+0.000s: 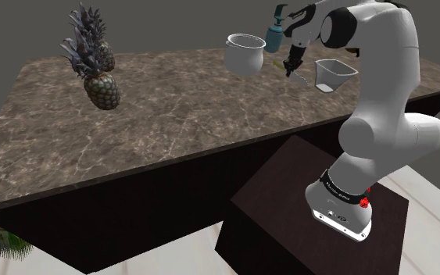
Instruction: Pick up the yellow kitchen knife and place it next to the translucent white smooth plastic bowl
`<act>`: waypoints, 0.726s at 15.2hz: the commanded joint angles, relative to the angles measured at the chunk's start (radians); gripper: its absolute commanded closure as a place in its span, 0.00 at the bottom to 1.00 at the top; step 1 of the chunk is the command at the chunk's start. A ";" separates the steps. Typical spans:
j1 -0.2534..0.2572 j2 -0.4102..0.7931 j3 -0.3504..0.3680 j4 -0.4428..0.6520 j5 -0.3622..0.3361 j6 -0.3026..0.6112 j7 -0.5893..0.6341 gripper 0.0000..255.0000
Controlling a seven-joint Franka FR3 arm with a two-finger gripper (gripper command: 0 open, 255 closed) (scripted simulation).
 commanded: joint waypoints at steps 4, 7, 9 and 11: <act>-0.001 0.011 0.002 -0.004 0.002 0.015 -0.001 1.00; -0.001 0.011 0.002 -0.004 0.002 0.015 -0.001 1.00; -0.001 0.011 0.002 -0.004 0.002 0.015 -0.001 0.00; -0.001 0.011 0.002 -0.004 0.002 0.015 -0.001 0.00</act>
